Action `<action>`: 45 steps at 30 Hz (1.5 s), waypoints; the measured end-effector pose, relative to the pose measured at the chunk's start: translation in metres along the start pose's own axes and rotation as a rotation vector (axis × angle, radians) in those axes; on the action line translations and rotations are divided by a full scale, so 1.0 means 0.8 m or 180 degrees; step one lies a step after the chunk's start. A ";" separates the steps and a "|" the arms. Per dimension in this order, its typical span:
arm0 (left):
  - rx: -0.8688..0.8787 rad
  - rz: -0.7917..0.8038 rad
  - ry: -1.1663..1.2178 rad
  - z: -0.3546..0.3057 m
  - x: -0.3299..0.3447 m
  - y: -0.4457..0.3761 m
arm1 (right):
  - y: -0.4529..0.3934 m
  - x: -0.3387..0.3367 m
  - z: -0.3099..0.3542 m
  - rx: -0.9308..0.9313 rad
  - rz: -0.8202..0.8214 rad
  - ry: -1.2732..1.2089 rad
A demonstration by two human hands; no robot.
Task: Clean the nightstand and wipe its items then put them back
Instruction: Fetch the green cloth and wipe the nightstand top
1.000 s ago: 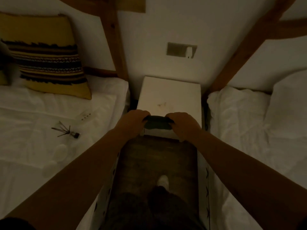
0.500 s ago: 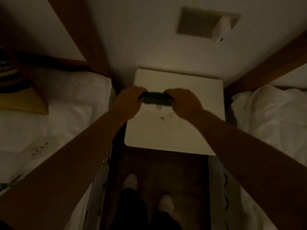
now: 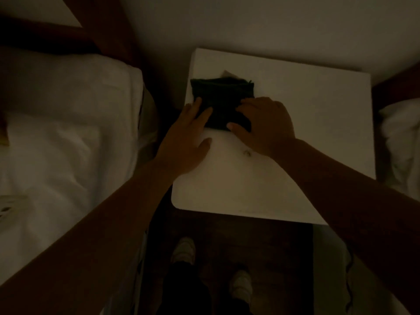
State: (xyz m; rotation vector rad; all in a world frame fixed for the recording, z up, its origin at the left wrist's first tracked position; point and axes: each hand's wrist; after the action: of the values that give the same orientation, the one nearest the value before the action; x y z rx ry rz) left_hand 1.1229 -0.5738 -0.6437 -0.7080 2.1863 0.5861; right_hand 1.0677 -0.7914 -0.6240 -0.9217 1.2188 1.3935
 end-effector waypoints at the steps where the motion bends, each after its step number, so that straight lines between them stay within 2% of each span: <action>1: -0.0126 -0.0087 0.0075 -0.003 0.007 0.010 | -0.008 -0.002 0.005 -0.0062 -0.0006 -0.0005; 4: -0.0423 -0.0255 0.0286 -0.009 0.024 0.026 | -0.042 0.001 0.027 -0.0479 0.0435 0.0108; 6: -0.0463 -0.0261 0.0161 -0.009 0.026 0.025 | -0.061 0.011 0.036 -0.0536 0.0669 0.0312; 13: -0.0578 -0.0074 -0.0433 -0.001 0.032 0.024 | -0.127 0.005 0.015 -0.0220 0.0635 0.0414; 18: -0.0612 0.0027 -0.0640 0.000 0.031 0.021 | -0.135 0.007 0.016 -0.0177 0.0547 0.0469; 24: -0.0599 0.0004 -0.0526 -0.003 0.028 0.023 | -0.091 0.014 0.029 -0.0304 0.0573 0.0420; 33: -0.0356 -0.0399 0.0851 -0.007 0.026 0.030 | 0.041 0.042 0.064 -0.0422 0.0657 0.0399; 40: -0.0367 -0.0268 0.0573 -0.005 0.028 0.027 | 0.156 0.073 0.113 -0.0730 0.0671 0.0184; 45: -0.0368 -0.0256 0.0624 -0.007 0.031 0.028 | 0.154 0.070 0.101 -0.1068 0.0769 0.0237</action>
State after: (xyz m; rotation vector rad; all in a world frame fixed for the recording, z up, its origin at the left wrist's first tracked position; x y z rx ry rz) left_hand 1.0918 -0.5678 -0.6553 -0.9453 2.3045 0.6280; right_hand 0.9429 -0.6963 -0.6383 -1.0898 1.2022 1.8090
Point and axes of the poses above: each hand's wrist, its own y-axis away from the middle knuckle, its own x-axis out of the palm, z = x × y, and after that the axes turned 8 degrees about z, right-handed
